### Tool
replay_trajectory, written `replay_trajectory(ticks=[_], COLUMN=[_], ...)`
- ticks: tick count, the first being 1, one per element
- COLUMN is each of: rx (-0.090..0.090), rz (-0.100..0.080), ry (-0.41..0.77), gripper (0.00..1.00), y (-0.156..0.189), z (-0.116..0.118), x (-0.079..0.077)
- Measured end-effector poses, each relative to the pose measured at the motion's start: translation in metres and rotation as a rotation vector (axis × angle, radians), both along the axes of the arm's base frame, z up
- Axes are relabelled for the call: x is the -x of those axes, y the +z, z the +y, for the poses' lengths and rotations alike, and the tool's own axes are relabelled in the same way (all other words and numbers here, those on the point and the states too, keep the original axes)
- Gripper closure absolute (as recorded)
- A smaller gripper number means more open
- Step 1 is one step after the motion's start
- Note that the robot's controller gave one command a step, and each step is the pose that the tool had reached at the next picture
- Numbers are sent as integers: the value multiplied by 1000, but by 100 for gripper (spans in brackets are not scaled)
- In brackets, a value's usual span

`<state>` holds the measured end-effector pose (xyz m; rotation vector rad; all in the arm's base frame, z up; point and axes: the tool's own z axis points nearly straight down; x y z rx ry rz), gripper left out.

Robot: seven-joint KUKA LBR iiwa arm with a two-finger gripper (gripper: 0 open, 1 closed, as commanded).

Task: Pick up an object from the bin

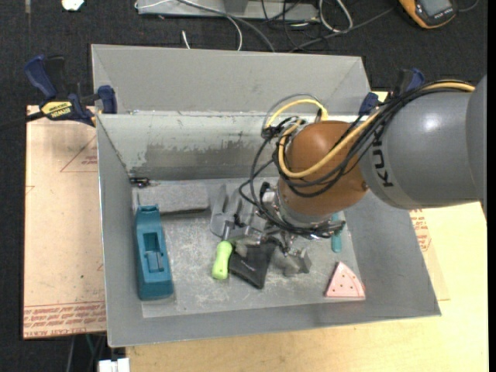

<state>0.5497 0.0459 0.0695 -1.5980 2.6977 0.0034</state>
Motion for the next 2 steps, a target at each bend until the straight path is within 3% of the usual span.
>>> replay_trajectory(ticks=[1, 2], rx=[-2, -2], rz=[-10, -9], ry=[51, 50], gripper=[100, 100], y=[1, 1], z=[20, 19], x=[-3, -3])
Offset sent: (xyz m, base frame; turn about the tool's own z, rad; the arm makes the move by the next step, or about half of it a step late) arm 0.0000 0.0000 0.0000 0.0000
